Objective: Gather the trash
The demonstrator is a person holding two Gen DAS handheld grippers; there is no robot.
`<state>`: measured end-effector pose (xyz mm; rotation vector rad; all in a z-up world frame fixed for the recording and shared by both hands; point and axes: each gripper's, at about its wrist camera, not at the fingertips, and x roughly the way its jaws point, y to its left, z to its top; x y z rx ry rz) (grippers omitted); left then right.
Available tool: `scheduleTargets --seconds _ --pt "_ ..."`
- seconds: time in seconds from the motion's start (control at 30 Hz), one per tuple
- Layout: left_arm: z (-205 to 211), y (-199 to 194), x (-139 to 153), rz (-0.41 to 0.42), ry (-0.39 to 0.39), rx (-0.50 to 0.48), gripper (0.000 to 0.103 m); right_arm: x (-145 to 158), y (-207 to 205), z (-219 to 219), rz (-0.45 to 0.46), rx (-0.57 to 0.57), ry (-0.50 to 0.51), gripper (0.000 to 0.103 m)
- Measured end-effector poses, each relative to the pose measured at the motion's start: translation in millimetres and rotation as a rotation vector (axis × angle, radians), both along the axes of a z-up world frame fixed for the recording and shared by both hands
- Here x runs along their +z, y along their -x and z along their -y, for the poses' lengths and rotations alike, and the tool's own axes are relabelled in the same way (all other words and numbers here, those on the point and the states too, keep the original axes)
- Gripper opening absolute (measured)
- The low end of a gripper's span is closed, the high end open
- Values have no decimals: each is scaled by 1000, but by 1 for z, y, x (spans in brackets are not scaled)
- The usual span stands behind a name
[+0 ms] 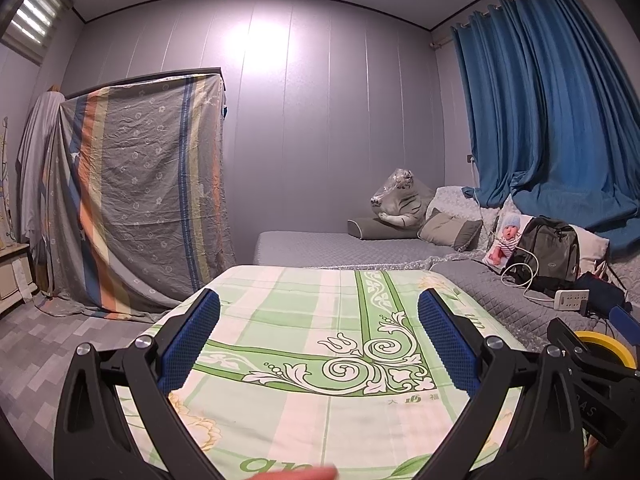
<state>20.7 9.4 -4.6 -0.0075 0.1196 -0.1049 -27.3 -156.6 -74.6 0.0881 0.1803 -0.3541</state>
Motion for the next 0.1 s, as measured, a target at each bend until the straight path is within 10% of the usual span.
scheduleTargets --seconds 0.1 --pt "0 -1 0 -8 -1 0 95 0 0 0 0 0 -1 95"
